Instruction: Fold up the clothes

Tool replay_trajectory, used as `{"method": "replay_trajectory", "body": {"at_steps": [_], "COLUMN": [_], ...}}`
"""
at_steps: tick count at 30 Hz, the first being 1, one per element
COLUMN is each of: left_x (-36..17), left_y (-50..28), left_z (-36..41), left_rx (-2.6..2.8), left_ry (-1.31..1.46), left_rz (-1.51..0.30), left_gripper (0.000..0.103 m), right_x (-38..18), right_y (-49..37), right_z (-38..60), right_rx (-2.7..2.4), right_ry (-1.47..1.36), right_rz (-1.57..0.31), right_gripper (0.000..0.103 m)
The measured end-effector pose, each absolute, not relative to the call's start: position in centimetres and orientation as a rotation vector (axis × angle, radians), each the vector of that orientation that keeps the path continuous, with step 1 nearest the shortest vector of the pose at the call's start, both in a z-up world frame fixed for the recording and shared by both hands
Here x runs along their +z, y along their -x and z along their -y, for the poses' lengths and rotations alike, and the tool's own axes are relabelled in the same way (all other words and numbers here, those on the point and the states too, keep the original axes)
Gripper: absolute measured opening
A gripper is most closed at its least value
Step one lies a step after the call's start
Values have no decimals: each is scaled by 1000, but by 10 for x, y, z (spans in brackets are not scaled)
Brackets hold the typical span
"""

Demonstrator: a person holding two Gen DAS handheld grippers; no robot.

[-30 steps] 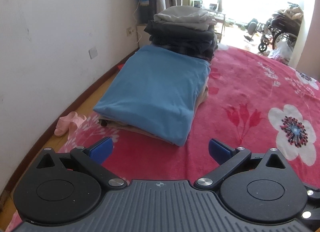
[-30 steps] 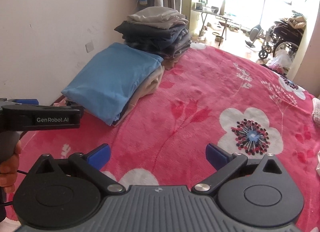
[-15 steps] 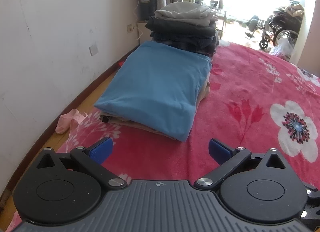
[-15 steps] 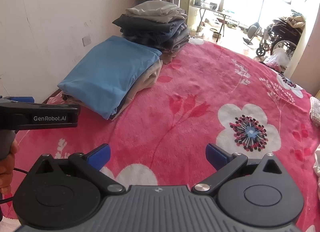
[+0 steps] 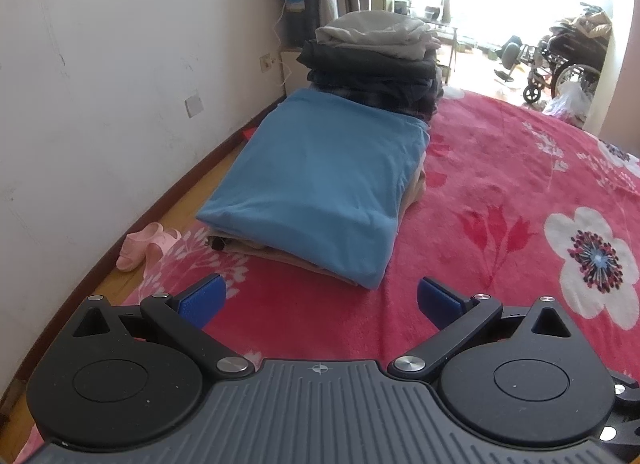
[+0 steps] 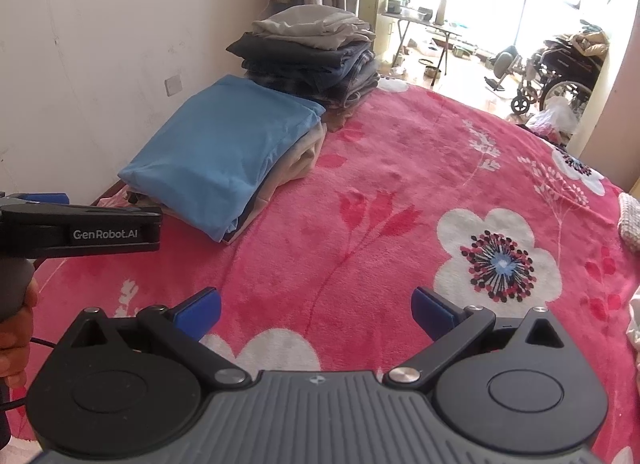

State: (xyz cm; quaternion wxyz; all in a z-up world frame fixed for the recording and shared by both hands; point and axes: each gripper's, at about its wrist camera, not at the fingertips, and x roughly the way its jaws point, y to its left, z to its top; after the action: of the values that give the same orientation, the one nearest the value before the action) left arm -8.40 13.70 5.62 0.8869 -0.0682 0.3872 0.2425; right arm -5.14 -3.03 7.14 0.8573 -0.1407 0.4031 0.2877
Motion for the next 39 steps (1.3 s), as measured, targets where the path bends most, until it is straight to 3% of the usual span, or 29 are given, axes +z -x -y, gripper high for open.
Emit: {"method": "replay_trajectory", "body": {"at_steps": [39], "left_x": [57], "left_y": [86], "left_z": [-142], "left_rx": [517], "left_ry": [157], "left_rz": [-804], "left_gripper": [103], "right_x": [68], "right_y": [60], "right_z": [21], "right_rx": [618], "right_ry": [327], "right_rz": [-849], "right_gripper": [103]}}
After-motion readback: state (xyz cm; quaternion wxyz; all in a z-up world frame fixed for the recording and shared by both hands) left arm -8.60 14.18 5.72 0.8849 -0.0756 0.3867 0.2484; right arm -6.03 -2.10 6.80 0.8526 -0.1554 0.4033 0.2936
